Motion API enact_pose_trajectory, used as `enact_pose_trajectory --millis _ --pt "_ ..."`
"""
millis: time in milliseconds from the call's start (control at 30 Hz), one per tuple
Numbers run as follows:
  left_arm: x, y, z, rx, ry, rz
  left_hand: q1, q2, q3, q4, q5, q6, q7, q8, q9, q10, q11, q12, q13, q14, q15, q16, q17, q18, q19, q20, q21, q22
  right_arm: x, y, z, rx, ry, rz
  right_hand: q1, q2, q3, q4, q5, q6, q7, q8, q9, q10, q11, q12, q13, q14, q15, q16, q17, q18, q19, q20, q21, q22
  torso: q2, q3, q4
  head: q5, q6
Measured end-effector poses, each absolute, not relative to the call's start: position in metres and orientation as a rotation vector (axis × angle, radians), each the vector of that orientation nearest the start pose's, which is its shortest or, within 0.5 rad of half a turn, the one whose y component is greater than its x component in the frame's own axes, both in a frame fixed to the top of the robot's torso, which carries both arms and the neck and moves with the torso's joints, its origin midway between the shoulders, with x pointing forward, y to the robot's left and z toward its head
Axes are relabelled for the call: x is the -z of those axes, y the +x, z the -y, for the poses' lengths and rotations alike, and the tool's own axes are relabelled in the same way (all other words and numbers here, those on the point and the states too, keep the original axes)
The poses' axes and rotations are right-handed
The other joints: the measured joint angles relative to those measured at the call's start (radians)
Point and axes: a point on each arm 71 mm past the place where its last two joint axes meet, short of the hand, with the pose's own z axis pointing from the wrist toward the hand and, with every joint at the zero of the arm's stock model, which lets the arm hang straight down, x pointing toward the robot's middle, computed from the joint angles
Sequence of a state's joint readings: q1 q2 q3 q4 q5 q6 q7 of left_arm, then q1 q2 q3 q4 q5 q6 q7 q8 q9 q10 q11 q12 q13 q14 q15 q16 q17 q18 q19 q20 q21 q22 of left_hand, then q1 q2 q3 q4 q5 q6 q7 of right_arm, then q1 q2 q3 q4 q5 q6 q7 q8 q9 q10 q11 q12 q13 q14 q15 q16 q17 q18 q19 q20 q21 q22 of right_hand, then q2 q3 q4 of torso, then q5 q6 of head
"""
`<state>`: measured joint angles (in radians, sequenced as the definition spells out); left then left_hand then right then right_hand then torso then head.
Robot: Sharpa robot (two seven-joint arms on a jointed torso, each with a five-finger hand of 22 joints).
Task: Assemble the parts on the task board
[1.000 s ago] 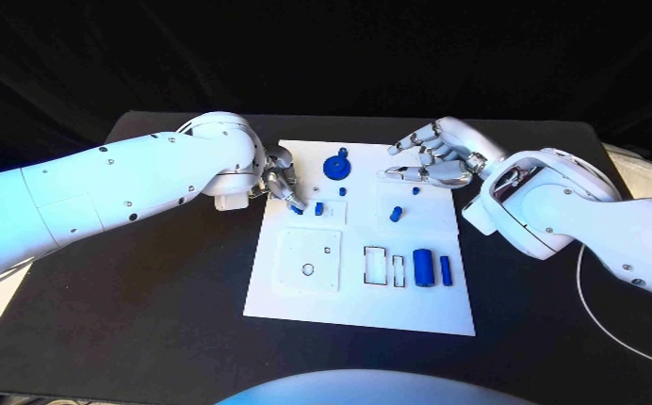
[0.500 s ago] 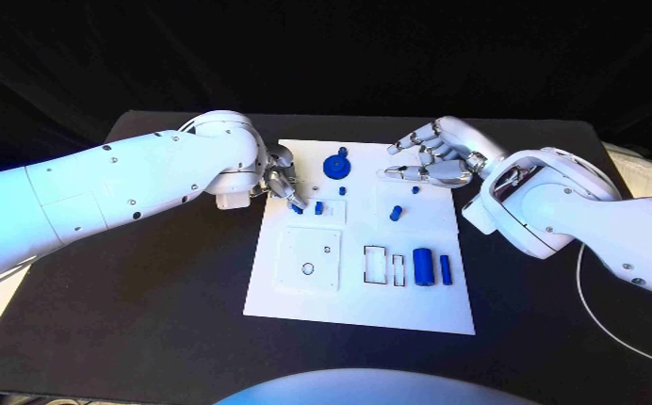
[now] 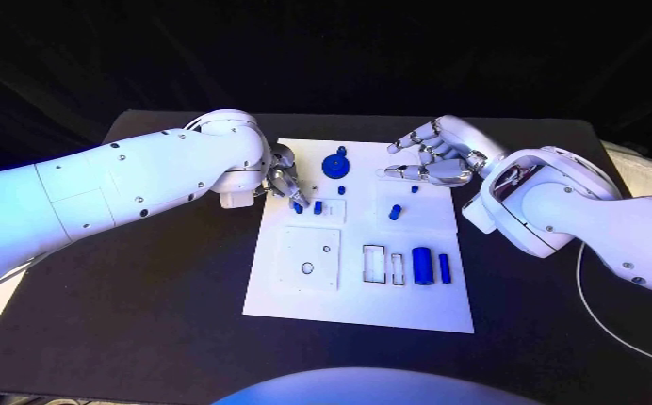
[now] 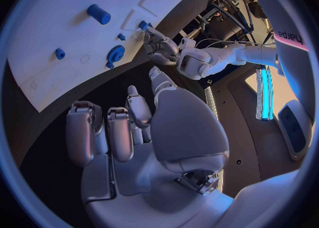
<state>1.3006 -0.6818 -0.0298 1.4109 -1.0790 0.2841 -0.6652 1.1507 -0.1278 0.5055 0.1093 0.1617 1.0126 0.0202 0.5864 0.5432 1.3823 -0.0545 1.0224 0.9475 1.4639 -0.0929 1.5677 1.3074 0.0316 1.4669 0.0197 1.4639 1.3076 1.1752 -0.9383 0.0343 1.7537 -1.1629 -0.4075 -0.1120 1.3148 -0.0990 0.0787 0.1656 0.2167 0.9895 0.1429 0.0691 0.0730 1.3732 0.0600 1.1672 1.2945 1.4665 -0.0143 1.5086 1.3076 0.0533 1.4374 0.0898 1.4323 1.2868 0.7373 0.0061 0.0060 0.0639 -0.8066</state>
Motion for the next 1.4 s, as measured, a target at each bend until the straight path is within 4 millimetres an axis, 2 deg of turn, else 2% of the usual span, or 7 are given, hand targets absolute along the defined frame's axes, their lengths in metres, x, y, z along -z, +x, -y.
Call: enact_pose_trajectory --millis 500,867,1100,1200,1300,1367,1400 --pt "0.191 0.51 -0.175 0.232 -0.088 -2.385 -0.059 -0.002 -0.067 0.039 0.0 0.031 -0.019 0.006 0.003 0.008 -0.001 0.004 0.005 0.004 -0.004 0.0 0.0 0.0 -0.002 -0.006 0.012 0.0 0.148 0.447 0.186 -0.922 0.146 -1.629 0.0 0.0 0.0 0.0 0.0 0.0 0.0 0.0 0.0 0.0 0.0 0.0 0.0 0.0 0.0 0.0 0.0 0.0 0.0 0.0 0.0 0.0 0.0 -0.0008 0.0005 0.0 -0.001" --pt "0.191 0.509 -0.179 0.224 -0.096 -2.38 -0.136 -0.02 -0.214 0.109 -0.01 0.032 -0.014 0.012 0.003 0.008 -0.001 0.007 0.007 0.004 -0.004 0.0 0.001 0.0 0.0 -0.007 0.015 0.0 0.148 0.447 0.186 -0.922 0.147 -1.629 0.0 0.0 0.0 0.0 0.0 0.0 0.0 0.0 0.0 0.0 0.0 0.0 0.0 0.0 0.0 0.0 0.0 0.0 -0.004 -0.004 0.0 -0.001 0.0 -0.0011 0.0007 0.0 0.003" --pt "0.19 0.508 -0.188 0.231 -0.149 -2.344 -0.14 -0.003 -0.315 0.161 -0.043 0.015 -0.004 0.011 0.004 -0.013 0.004 -0.034 -0.039 0.0 -0.007 0.0 0.001 0.0 0.0 -0.007 -0.013 0.0 0.148 0.447 0.186 -0.922 0.147 -1.629 0.0 0.0 0.0 0.0 0.0 0.0 0.0 0.0 0.0 0.0 0.0 0.0 0.0 0.0 0.0 -0.004 0.0 0.0 -0.004 -0.004 0.0 -0.001 0.0 -0.001 0.0004 -0.003 0.005" --pt "0.187 0.509 -0.191 0.262 -0.201 -2.312 -0.125 0.011 -0.352 0.175 -0.043 -0.024 0.011 -0.003 0.0 -0.081 0.016 -0.143 -0.149 0.0 -0.007 0.0 0.001 0.0 0.0 -0.007 -0.083 0.0 0.148 0.447 0.186 -0.921 0.147 -1.63 0.0 0.0 0.0 0.0 0.0 0.0 0.0 0.0 0.0 0.0 0.0 0.0 0.0 0.0 0.0 -0.004 0.0 0.0 -0.004 -0.004 0.0 -0.001 0.0 -0.0008 0.0005 -0.004 0.006" --pt "0.185 0.51 -0.192 0.318 -0.266 -2.281 -0.112 0.025 -0.388 0.181 -0.043 -0.082 0.037 -0.034 -0.017 -0.175 0.04 -0.266 -0.262 0.002 0.014 -0.034 0.0 0.024 -0.013 0.005 -0.198 0.0 0.148 0.447 0.186 -0.921 0.147 -1.63 0.0 0.0 0.0 0.0 0.0 0.0 0.0 0.0 0.0 0.0 0.0 0.0 0.0 0.0 0.0 -0.004 0.0 0.0 -0.004 -0.004 0.0 -0.001 -0.001 -0.0004 0.0006 -0.005 0.007" --pt "0.183 0.511 -0.192 0.375 -0.326 -2.256 -0.1 0.036 -0.418 0.183 -0.043 -0.115 0.058 -0.054 -0.033 -0.225 0.059 -0.307 -0.293 0.002 0.035 -0.112 0.0 0.063 -0.071 0.021 -0.347 -0.015 0.148 0.447 0.187 -0.921 0.147 -1.63 0.0 0.0 0.0 0.0 0.0 0.0 0.0 0.0 0.0 0.0 0.0 0.0 0.0 0.0 0.0 -0.004 0.001 0.0 -0.004 -0.004 0.0 -0.001 -0.001 -0.0003 0.0006 -0.006 0.007" --pt "0.183 0.511 -0.192 0.402 -0.349 -2.246 -0.095 0.041 -0.437 0.184 -0.043 -0.139 0.071 -0.067 -0.044 -0.256 0.072 -0.33 -0.31 -0.003 0.046 -0.192 -0.015 0.087 -0.124 0.031 -0.476 -0.076 0.148 0.447 0.187 -0.921 0.148 -1.63 0.0 0.0 0.0 0.0 0.0 0.0 0.0 0.0 0.0 0.0 0.0 0.0 0.0 0.0 0.0 -0.004 0.001 0.0 -0.004 -0.004 0.0 -0.001 -0.001 -0.0003 0.0006 -0.006 0.008"
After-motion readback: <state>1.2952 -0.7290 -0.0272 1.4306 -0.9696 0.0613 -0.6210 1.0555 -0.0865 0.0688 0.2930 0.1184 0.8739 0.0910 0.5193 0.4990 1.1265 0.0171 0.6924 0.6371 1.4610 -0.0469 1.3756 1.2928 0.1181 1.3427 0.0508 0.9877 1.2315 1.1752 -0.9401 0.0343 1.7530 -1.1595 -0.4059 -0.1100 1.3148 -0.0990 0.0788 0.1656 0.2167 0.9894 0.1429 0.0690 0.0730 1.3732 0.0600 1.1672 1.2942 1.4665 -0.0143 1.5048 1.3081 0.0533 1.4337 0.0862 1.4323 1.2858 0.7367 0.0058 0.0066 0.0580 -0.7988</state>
